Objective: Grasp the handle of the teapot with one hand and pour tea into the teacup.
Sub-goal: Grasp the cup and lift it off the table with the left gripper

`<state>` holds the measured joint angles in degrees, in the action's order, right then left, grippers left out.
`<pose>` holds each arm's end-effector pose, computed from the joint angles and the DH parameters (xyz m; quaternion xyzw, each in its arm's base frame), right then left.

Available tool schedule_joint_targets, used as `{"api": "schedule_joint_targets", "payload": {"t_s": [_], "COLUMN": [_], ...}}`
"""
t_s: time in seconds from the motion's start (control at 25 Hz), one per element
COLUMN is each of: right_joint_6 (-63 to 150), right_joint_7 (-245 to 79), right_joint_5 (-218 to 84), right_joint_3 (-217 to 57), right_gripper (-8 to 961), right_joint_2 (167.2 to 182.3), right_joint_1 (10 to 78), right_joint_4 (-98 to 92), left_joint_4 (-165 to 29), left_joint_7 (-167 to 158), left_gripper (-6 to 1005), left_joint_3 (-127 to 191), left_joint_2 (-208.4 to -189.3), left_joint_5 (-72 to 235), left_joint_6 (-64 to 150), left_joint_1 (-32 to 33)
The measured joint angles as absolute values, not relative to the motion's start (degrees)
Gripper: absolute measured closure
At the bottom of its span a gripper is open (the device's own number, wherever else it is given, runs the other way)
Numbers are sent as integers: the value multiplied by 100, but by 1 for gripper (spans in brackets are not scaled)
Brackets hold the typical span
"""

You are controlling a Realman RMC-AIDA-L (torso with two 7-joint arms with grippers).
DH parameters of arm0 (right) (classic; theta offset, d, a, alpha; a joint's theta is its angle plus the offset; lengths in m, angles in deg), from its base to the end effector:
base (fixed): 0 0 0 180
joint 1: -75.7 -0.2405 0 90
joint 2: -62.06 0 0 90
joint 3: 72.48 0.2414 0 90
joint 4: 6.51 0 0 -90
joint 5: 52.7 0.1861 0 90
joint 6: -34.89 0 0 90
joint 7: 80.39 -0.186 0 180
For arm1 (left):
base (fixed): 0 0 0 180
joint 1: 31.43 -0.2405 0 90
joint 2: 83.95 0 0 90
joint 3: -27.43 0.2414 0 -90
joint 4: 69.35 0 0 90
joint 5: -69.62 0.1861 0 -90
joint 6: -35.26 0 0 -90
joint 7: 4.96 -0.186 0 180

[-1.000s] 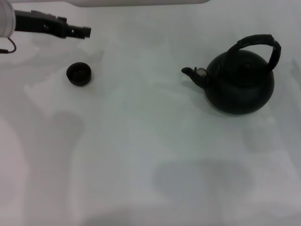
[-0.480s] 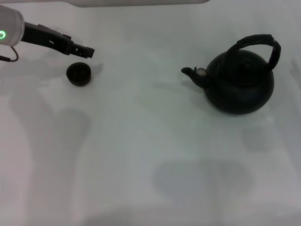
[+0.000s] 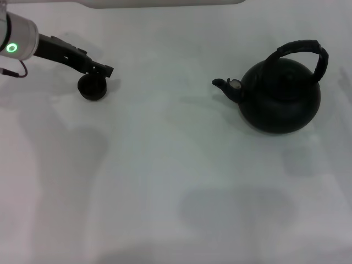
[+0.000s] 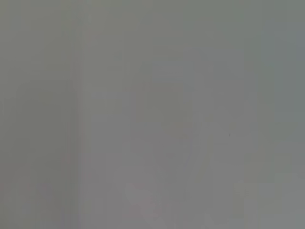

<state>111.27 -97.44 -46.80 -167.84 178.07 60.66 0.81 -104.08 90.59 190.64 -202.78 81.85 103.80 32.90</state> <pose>0.3331 0.3054 0.0439 -0.6893 0.2144 0.3081 0.6197 -0.2395 0.4135 -0.0276 -0.9119 -0.3418 0.0371 0.2240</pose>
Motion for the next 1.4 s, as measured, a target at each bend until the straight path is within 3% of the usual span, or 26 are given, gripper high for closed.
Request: {"api": "schedule_joint_targets", "payload": {"t_s": [1.4], "right_joint_6": [11127], "right_joint_7": [-9735], "right_joint_5": [-4628], "right_joint_3": [-16739], "right_gripper": [136], "right_joint_2": [17790], "right_joint_1": [6066], "right_joint_4": [84], "left_joint_4": [-9870], "left_joint_7": [9273], "left_gripper": [120], "left_joint_3": [19055], "left_joint_2": [-20286], "left_joint_5": [8716], "left_joint_6": [9870], "left_joint_1": [3237]}}
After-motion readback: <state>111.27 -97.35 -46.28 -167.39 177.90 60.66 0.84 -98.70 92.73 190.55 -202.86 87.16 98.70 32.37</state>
